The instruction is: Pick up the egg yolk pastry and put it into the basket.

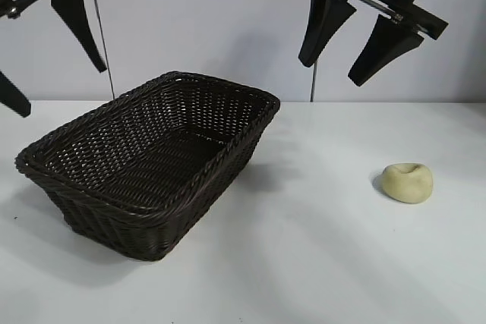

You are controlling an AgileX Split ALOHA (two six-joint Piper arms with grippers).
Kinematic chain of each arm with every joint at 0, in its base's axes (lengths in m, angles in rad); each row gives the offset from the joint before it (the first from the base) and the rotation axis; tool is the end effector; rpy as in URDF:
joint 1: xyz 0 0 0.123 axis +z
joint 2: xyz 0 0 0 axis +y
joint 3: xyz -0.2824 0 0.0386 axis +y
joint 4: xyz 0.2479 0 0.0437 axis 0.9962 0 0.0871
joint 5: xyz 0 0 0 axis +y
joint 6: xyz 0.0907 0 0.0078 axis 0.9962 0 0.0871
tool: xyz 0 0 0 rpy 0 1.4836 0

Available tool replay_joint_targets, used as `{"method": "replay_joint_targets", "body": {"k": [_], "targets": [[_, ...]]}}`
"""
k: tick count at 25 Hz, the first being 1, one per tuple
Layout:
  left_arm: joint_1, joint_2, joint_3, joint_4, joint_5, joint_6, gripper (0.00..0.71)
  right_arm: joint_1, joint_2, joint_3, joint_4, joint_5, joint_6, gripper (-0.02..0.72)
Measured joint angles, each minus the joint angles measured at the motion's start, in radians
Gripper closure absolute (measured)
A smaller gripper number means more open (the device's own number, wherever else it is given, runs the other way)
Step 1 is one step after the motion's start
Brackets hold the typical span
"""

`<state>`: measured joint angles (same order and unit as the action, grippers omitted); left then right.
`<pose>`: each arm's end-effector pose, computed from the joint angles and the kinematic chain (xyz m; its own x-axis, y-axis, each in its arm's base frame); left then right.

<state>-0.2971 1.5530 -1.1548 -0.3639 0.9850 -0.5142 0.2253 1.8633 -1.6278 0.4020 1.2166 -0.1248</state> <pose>0.2838 -0.1152 0.2673 -0.9256 -0.3765 -0.0396 -0.3282 0.8502 -0.4115 0.3718 0.1195 0.2845 -0.9543 -0.1981 -0.2239 -0.2701 0.8922 0.3619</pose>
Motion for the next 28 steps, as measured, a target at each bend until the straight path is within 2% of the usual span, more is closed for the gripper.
{"method": "replay_joint_targets", "body": {"k": [8, 12, 18, 28], "targets": [[-0.003, -0.039, 0.204, 0.001, -0.181, -0.174, 0.178, 0.0, 0.0, 0.0, 0.0, 0.0, 0.0, 0.206], [-0.038, -0.039, 0.264, -0.001, -0.277, -0.276, 0.178, 0.0, 0.0, 0.0, 0.0, 0.0, 0.0, 0.206], [-0.122, -0.039, 0.334, -0.006, -0.464, -0.434, 0.178, 0.0, 0.0, 0.0, 0.0, 0.0, 0.0, 0.206], [-0.126, -0.035, 0.364, 0.029, -0.573, -0.462, 0.178, 0.0, 0.0, 0.0, 0.002, 0.003, 0.0, 0.206]]}}
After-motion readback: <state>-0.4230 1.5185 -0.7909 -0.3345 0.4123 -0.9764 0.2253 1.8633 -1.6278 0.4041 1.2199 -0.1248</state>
